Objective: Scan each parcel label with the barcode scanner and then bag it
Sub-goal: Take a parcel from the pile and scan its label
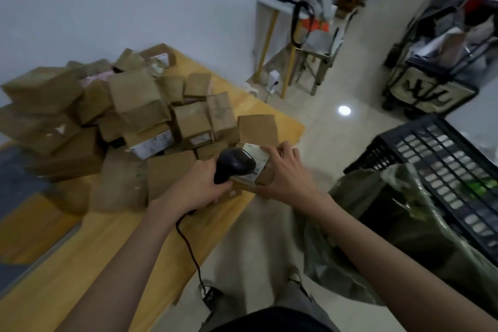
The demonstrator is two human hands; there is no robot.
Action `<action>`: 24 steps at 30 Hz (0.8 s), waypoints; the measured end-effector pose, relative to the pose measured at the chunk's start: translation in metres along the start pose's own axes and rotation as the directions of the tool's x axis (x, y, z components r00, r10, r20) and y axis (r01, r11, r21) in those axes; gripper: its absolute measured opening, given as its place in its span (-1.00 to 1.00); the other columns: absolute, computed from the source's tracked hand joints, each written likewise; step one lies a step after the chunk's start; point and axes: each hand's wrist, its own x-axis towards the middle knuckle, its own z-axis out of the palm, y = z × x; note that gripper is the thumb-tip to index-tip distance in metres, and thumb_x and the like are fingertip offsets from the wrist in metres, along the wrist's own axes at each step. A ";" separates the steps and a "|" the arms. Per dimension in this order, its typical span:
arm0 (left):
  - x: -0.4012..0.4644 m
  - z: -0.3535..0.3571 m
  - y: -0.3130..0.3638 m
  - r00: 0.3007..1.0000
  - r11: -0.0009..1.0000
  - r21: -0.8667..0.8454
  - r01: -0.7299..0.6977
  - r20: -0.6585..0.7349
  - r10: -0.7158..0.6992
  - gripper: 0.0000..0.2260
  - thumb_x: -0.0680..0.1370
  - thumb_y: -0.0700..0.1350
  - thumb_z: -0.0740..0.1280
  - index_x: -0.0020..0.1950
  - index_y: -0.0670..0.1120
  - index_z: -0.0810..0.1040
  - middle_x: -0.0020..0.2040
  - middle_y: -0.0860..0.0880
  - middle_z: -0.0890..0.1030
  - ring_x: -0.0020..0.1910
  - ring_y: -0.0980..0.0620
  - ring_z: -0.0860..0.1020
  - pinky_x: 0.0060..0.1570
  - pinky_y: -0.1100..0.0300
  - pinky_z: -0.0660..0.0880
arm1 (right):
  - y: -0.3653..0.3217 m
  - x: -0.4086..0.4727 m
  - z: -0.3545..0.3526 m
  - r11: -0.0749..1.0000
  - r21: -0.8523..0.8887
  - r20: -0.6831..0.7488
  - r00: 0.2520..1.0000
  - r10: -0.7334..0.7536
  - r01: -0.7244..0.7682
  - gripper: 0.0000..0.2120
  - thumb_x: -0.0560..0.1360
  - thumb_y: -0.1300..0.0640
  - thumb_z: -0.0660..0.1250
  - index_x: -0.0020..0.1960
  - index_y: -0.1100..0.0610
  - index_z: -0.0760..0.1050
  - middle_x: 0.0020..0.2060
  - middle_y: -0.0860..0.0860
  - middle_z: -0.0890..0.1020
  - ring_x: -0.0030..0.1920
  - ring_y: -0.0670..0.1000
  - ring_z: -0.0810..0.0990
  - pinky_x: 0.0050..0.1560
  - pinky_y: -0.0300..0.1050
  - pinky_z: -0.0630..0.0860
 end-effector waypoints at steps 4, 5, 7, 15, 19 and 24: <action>0.032 0.045 0.052 0.997 0.998 0.055 -0.031 0.071 0.027 -0.78 0.53 -0.08 0.40 0.14 -0.01 0.49 -0.23 0.05 0.64 -0.40 0.14 0.64 -0.25 0.11 0.64 | 0.068 -0.025 -0.019 0.997 0.005 0.008 0.997 0.080 -0.080 -0.08 0.29 -0.29 0.50 0.50 -0.11 0.14 0.26 0.02 0.23 0.28 0.09 0.26 0.13 0.13 0.54; 0.038 0.058 0.066 0.995 0.998 0.056 -0.039 0.093 0.034 -0.78 0.53 -0.07 0.40 0.14 0.01 0.48 -0.22 0.05 0.64 -0.41 0.13 0.64 -0.26 0.11 0.64 | 0.087 -0.033 -0.023 0.994 0.003 0.011 0.994 0.105 -0.105 -0.08 0.30 -0.29 0.50 0.51 -0.10 0.14 0.26 0.02 0.23 0.28 0.10 0.26 0.11 0.11 0.54; 0.050 0.085 0.092 0.990 0.996 0.058 -0.062 0.127 0.054 -0.77 0.53 -0.08 0.39 0.15 0.05 0.45 -0.19 0.06 0.63 -0.41 0.13 0.64 -0.29 0.16 0.63 | 0.122 -0.048 -0.028 0.985 0.018 0.026 0.985 0.170 -0.171 -0.10 0.33 -0.27 0.49 0.52 -0.09 0.14 0.27 0.03 0.22 0.29 0.10 0.27 0.07 0.07 0.53; 0.089 0.184 0.162 0.946 0.983 0.135 -0.124 0.315 0.076 -0.75 0.51 -0.14 0.39 0.15 0.00 0.44 -0.14 -0.03 0.64 -0.24 0.03 0.66 -0.18 0.09 0.62 | 0.237 -0.119 -0.025 0.881 0.101 0.169 0.881 0.443 -0.462 -0.18 0.37 -0.34 0.42 0.46 0.00 0.20 0.26 0.07 0.24 0.29 0.16 0.31 0.12 0.10 0.47; 0.105 0.222 0.176 0.912 0.975 0.164 -0.148 0.405 0.071 -0.72 0.49 -0.13 0.41 0.16 0.02 0.45 -0.07 -0.03 0.61 -0.18 0.01 0.64 -0.18 0.07 0.63 | 0.278 -0.151 -0.004 0.807 0.089 0.260 0.795 0.547 -0.584 -0.26 0.45 -0.25 0.40 0.47 0.04 0.20 0.30 0.11 0.24 0.31 0.21 0.34 0.14 0.12 0.49; 0.119 0.262 0.191 0.856 0.968 0.161 -0.192 0.510 0.085 -0.83 0.49 -0.13 0.40 0.04 0.00 0.50 -0.17 0.00 0.61 -0.33 0.12 0.61 -0.35 0.17 0.59 | 0.317 -0.181 0.018 0.713 0.082 0.318 0.696 0.643 -0.696 -0.31 0.48 -0.20 0.40 0.46 0.06 0.23 0.33 0.13 0.24 0.31 0.22 0.37 0.13 0.11 0.51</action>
